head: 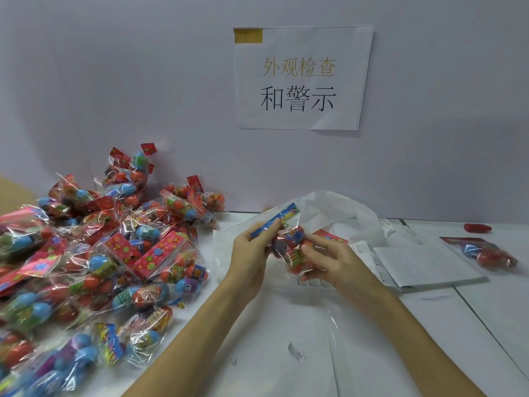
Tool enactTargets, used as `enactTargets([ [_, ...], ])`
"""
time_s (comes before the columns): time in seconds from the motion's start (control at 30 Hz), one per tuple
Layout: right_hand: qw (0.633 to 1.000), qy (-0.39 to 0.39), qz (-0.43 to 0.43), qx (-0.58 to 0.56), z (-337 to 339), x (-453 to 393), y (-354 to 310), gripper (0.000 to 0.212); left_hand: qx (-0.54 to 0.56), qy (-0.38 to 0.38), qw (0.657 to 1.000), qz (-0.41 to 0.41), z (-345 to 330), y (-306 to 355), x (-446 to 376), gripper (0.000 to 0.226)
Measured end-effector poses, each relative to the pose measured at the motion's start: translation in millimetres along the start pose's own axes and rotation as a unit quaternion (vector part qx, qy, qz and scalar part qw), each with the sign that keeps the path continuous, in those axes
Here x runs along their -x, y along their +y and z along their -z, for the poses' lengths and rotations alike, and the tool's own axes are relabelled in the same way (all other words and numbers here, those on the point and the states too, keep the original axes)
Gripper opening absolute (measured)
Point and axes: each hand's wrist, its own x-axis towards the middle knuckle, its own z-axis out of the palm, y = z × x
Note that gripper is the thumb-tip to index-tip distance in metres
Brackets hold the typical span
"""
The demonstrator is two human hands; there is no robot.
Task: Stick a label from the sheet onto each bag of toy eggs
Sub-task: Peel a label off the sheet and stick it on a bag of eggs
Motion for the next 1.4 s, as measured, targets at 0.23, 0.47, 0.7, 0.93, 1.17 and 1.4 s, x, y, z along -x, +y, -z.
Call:
enactTargets([
  [0.23, 0.997, 0.072, -0.007, -0.016, -0.7, -2.4, 2.4, 0.039, 0.044, 0.003, 0.999, 0.001, -1.0, -2.5, -1.1, 0.031],
  [0.47, 0.988, 0.151, -0.02, -0.035, 4.3, -4.8, 2.7, 0.043, 0.015, -0.022, 0.999, 0.037, 0.0, -1.7, -3.2, 0.029],
  [0.7, 0.981, 0.102, 0.0, 0.165, 10.3, 2.2, -3.5, 0.044, -0.049, 0.025, 0.997, 0.049, 9.2, 4.5, -4.6, 0.03],
  [0.93, 0.989, 0.133, -0.021, 0.056, 4.5, -2.1, 2.6, 0.052, -0.145, 0.047, 0.988, -0.038, 6.6, 0.0, -4.1, 0.045],
  [1.17, 0.998, 0.04, -0.045, -0.016, 8.3, -2.3, 2.5, 0.046, -0.146, -0.005, 0.986, -0.076, 2.7, -6.0, -1.8, 0.02],
  [1.4, 0.998, -0.015, -0.037, 0.053, 11.1, -0.7, 4.0, 0.005, -0.016, 0.002, 0.999, 0.03, 9.8, 3.0, -3.9, 0.016],
])
